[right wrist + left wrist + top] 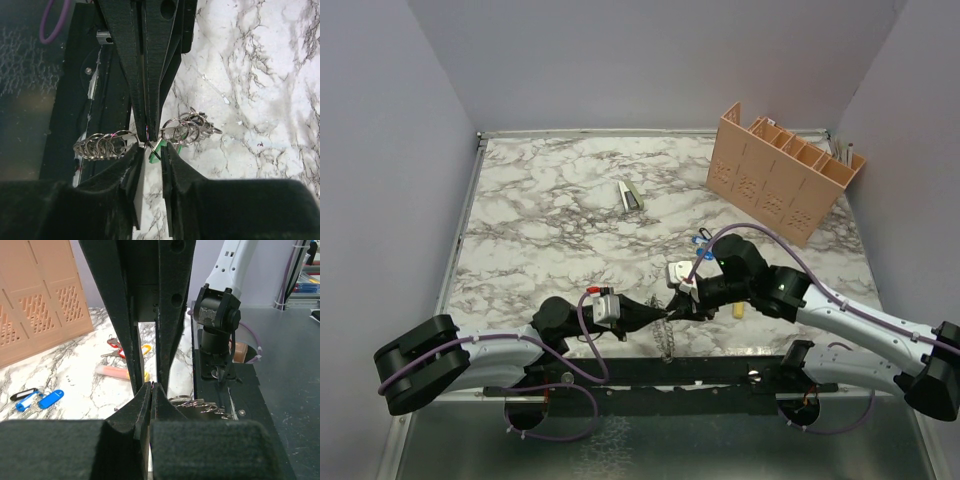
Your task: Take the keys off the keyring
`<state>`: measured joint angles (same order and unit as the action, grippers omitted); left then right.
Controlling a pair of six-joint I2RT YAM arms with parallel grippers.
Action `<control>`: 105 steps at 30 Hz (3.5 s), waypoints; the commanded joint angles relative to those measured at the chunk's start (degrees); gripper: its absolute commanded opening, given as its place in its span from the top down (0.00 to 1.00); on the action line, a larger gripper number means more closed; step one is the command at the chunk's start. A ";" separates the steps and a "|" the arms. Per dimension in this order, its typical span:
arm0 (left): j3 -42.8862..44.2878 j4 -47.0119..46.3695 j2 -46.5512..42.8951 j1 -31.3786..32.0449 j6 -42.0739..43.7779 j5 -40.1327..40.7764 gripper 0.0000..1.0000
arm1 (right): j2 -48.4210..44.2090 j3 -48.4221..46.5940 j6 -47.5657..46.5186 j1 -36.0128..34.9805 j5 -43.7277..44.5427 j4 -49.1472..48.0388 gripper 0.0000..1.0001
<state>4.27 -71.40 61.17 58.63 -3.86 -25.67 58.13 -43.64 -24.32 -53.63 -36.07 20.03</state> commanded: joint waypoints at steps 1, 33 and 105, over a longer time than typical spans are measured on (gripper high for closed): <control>0.65 -3.74 -0.62 0.17 -0.36 -1.98 1.00 | 0.56 -0.46 -0.71 0.04 -2.76 -1.50 0.78; 7.14 18.57 -1.86 0.17 5.82 0.99 0.65 | 14.56 -23.69 -7.34 0.07 7.25 33.31 0.99; 7.51 18.40 -0.10 0.61 5.79 7.20 1.00 | 3.07 -1.89 13.24 3.85 22.79 6.66 0.99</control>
<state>12.29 -50.35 62.06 58.98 1.19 -18.13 62.52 -48.73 -12.43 -52.03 -19.97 27.42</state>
